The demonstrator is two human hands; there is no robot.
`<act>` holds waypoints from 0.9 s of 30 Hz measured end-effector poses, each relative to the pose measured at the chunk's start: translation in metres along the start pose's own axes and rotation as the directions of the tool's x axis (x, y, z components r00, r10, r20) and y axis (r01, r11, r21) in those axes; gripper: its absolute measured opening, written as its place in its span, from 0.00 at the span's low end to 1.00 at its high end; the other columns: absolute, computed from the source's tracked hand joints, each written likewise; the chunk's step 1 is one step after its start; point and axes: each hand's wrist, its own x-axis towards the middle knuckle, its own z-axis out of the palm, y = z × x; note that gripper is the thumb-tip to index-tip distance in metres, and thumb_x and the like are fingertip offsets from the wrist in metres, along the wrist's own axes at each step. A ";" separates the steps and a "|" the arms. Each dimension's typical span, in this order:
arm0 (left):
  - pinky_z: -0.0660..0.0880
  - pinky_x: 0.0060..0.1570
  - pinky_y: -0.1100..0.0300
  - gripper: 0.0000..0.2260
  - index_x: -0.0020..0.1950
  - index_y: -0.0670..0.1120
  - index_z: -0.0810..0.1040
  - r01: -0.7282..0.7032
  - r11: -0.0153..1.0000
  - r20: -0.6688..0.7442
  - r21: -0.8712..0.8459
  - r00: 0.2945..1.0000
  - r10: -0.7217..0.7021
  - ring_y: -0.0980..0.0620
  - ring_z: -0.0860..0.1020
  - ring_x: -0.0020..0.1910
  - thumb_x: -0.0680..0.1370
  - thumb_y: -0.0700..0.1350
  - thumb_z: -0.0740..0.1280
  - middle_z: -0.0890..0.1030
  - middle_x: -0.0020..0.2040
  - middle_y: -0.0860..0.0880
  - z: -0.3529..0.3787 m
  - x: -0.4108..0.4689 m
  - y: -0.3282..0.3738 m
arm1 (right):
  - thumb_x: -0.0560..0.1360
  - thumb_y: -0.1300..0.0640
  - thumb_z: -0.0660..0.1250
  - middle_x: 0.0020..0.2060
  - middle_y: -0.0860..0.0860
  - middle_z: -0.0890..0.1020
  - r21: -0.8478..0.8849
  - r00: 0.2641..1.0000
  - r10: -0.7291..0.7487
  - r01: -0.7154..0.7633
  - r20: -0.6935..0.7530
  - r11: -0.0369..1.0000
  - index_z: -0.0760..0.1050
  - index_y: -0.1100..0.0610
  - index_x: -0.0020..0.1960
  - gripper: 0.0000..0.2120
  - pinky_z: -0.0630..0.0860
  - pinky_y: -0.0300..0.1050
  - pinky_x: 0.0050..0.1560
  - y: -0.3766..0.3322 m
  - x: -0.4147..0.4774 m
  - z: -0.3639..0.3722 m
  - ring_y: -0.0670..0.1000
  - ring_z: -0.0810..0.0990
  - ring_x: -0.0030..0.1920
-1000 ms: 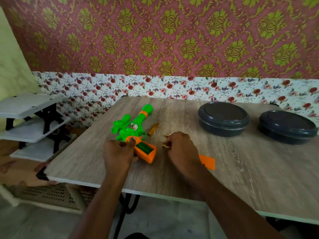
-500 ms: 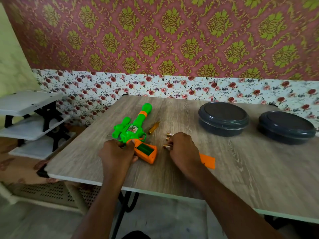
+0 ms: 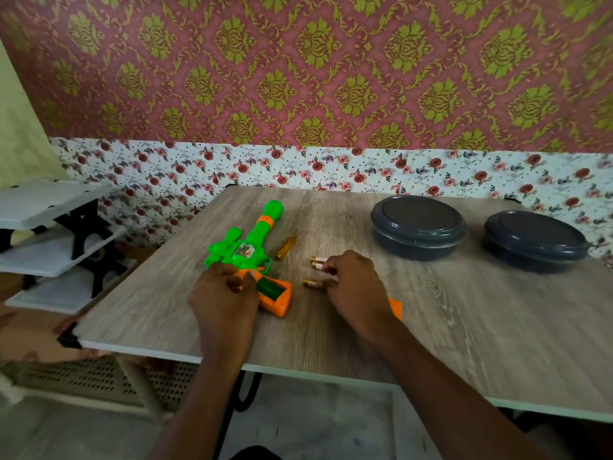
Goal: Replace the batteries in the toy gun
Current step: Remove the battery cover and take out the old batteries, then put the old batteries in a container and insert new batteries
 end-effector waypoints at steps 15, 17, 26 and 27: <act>0.75 0.47 0.76 0.10 0.60 0.46 0.82 -0.403 0.892 0.456 -0.206 0.767 0.452 0.60 0.80 0.47 0.79 0.42 0.68 0.85 0.52 0.52 0.103 -0.018 0.076 | 0.73 0.62 0.75 0.67 0.58 0.75 -0.174 0.944 0.019 -0.081 -0.329 0.981 0.78 0.59 0.69 0.25 0.74 0.63 0.67 0.102 0.033 -0.062 0.63 0.73 0.69; 0.71 0.45 0.80 0.09 0.59 0.44 0.82 -0.403 0.890 0.477 -0.216 0.751 0.456 0.60 0.79 0.48 0.80 0.41 0.68 0.85 0.52 0.51 0.115 -0.016 0.085 | 0.75 0.59 0.73 0.74 0.58 0.69 -0.200 0.961 0.088 -0.143 -0.264 0.969 0.72 0.56 0.75 0.29 0.65 0.66 0.74 0.110 0.043 -0.073 0.63 0.65 0.76; 0.74 0.46 0.77 0.07 0.57 0.45 0.83 -0.290 0.900 0.452 -0.326 0.788 0.418 0.62 0.82 0.47 0.80 0.45 0.72 0.85 0.50 0.54 0.158 -0.011 0.094 | 0.78 0.61 0.69 0.71 0.57 0.75 -0.314 0.969 0.025 -0.105 -0.248 0.944 0.75 0.58 0.70 0.21 0.59 0.63 0.75 0.132 0.051 -0.071 0.61 0.73 0.72; 0.75 0.47 0.76 0.08 0.57 0.45 0.83 -0.265 0.905 0.451 -0.333 0.798 0.400 0.61 0.82 0.48 0.79 0.45 0.72 0.86 0.50 0.53 0.160 -0.012 0.092 | 0.77 0.62 0.70 0.70 0.58 0.76 -0.307 0.960 0.004 -0.094 -0.280 0.947 0.76 0.58 0.70 0.21 0.61 0.63 0.75 0.131 0.052 -0.071 0.62 0.74 0.71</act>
